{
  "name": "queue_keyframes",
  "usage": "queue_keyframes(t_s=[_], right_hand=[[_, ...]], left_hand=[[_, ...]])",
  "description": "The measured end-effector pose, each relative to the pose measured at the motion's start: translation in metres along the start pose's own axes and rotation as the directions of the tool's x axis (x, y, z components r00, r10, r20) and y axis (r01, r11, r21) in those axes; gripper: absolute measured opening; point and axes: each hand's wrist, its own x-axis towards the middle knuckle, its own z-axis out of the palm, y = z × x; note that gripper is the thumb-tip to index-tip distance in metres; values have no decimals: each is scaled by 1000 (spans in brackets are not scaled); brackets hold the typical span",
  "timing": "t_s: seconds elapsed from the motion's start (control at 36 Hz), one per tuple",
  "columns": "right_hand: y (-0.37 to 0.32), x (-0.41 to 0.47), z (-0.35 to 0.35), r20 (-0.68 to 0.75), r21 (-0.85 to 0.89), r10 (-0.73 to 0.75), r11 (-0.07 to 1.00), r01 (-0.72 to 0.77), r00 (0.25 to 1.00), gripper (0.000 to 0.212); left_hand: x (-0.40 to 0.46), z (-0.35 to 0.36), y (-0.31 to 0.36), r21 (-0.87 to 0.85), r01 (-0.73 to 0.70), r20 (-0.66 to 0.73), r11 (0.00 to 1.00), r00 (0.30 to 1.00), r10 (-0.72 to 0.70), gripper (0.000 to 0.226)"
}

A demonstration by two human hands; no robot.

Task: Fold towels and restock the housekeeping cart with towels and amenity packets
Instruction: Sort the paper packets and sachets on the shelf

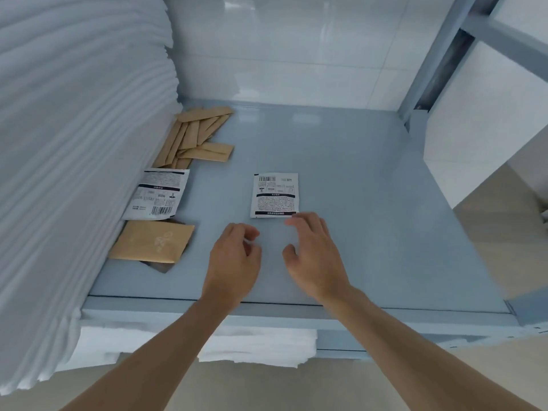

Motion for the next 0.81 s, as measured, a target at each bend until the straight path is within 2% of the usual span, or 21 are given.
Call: queue_keyframes(t_s=[0.08,0.17,0.28,0.33,0.39,0.44,0.53,0.61,0.67,0.72,0.81], right_hand=[[0,20,-1,72,-170,-78,981,89,994,61],[6,31,1,158,-252,-80,960,119,984,59],[25,14,-8,115,-356,-75,928,112,990,48],[38,-1,-14,51,-365,-97,925,109,994,41],[53,-16,-21,-24,-366,-128,924,111,992,37],[66,-27,-27,-80,-396,-161,911,117,984,33],[75,-34,-34,-125,-425,-154,901,87,980,30],[74,-33,-37,-122,-391,-102,919,47,987,32],[75,-32,-37,-92,-361,-99,931,60,991,31],[75,-31,-36,-59,-326,-113,941,88,992,32],[74,-31,-35,-52,-325,-141,939,116,989,38]], left_hand=[[9,5,-1,34,-25,-63,999,998,27,25],[11,10,-2,62,-31,-104,998,994,38,28],[12,5,-2,136,-102,-118,985,986,119,32],[19,-7,-3,280,-166,-151,945,965,215,33],[33,-22,-7,426,-157,-185,891,949,255,36],[50,-37,-11,523,-72,-196,849,959,202,42],[70,-58,-23,650,90,-184,754,982,41,54],[81,-74,-36,689,218,-171,692,976,-137,68],[81,-78,-43,679,272,-153,682,961,-231,69],[77,-79,-47,691,285,-144,664,955,-260,61],[71,-81,-49,746,244,-146,619,968,-206,45]])
